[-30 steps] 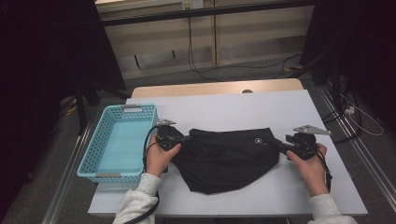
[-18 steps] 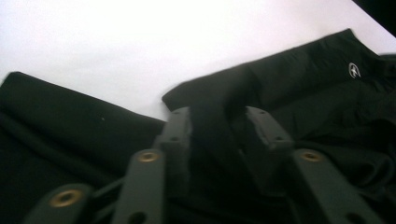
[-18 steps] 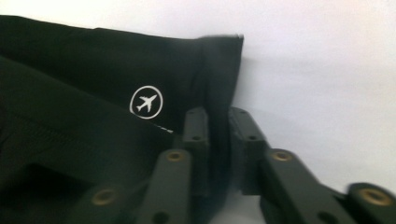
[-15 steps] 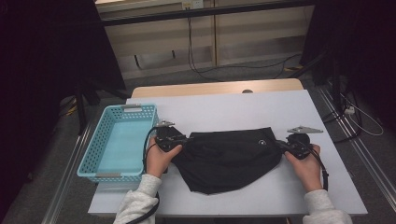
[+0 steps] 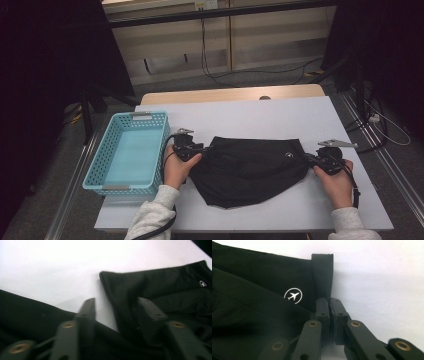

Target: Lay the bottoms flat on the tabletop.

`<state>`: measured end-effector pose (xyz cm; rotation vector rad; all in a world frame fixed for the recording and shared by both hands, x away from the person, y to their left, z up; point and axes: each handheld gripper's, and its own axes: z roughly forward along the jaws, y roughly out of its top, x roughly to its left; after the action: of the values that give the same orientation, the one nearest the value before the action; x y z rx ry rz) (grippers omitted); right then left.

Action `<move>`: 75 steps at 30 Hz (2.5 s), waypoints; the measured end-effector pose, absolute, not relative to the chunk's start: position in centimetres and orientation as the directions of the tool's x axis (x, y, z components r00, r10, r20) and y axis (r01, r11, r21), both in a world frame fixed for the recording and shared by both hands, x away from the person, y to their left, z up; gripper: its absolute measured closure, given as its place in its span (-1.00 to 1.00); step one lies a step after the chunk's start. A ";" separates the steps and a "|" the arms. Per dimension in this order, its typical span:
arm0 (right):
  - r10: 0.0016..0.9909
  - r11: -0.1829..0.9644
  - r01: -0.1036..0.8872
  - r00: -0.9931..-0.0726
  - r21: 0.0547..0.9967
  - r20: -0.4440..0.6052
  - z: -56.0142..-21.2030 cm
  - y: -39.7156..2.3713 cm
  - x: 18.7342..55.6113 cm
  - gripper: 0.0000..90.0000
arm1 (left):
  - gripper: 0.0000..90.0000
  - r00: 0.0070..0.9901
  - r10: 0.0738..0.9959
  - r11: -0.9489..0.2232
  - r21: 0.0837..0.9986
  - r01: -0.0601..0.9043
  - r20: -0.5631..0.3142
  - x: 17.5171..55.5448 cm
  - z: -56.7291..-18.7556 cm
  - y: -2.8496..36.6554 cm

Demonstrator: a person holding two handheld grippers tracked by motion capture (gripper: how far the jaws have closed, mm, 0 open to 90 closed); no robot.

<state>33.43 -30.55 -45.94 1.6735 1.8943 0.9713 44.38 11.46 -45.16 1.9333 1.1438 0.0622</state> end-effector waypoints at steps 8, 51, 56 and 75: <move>0.972 0.004 0.664 -0.177 0.748 0.153 -46.2 -30.8 33.2 0.94 | 0.58 0.567 0.733 -0.227 0.650 0.725 -0.376 44.3 -45.9 10.9; 0.948 0.033 0.518 -0.286 0.855 0.136 -42.8 -29.8 33.8 0.94 | 0.93 0.598 0.752 -0.186 0.781 0.596 -0.277 43.3 -40.6 12.8; 0.945 0.028 0.512 -0.293 0.858 0.144 -42.4 -29.6 34.5 0.94 | 0.93 0.586 0.758 -0.174 0.777 0.605 -0.286 44.3 -40.2 13.0; 0.952 0.107 0.536 -0.299 0.838 0.070 -40.6 -25.6 44.0 -0.09 | -0.30 0.576 0.787 -0.237 0.752 0.614 -0.222 50.1 -40.1 10.3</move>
<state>44.03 -25.57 -40.60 1.4449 1.8926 1.0937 50.10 10.31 -40.09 1.9515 1.1234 0.2540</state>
